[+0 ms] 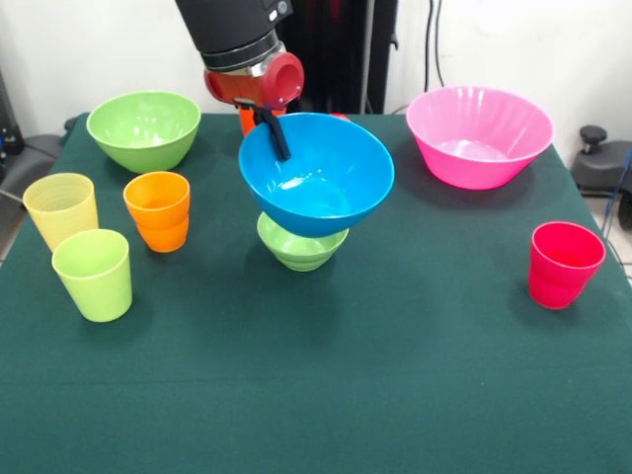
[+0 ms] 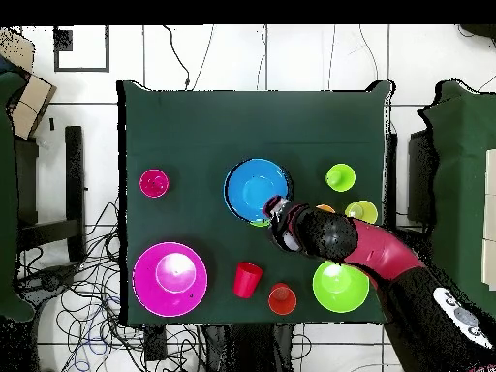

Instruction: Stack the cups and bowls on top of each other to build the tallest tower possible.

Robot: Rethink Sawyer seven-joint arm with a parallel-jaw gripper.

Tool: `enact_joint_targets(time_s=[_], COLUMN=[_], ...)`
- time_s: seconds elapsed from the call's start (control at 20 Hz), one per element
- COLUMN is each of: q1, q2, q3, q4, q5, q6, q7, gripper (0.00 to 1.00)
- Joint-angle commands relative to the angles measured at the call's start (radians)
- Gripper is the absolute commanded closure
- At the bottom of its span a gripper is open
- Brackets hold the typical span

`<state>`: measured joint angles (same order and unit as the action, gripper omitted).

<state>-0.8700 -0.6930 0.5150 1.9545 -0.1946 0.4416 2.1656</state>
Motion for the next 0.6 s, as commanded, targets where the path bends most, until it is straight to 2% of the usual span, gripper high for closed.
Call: enact_joint_targets(time_s=[0.05, 0.6], q1=[0.023, 0.026], q2=[0.0, 0.006], q3=[-0.023, -0.039], q4=[0.067, 0.079], q5=[-0.082, -0.112], q6=[-0.035, -0.067], q7=[-0.008, 0.009], gripper=[1.0, 1.0])
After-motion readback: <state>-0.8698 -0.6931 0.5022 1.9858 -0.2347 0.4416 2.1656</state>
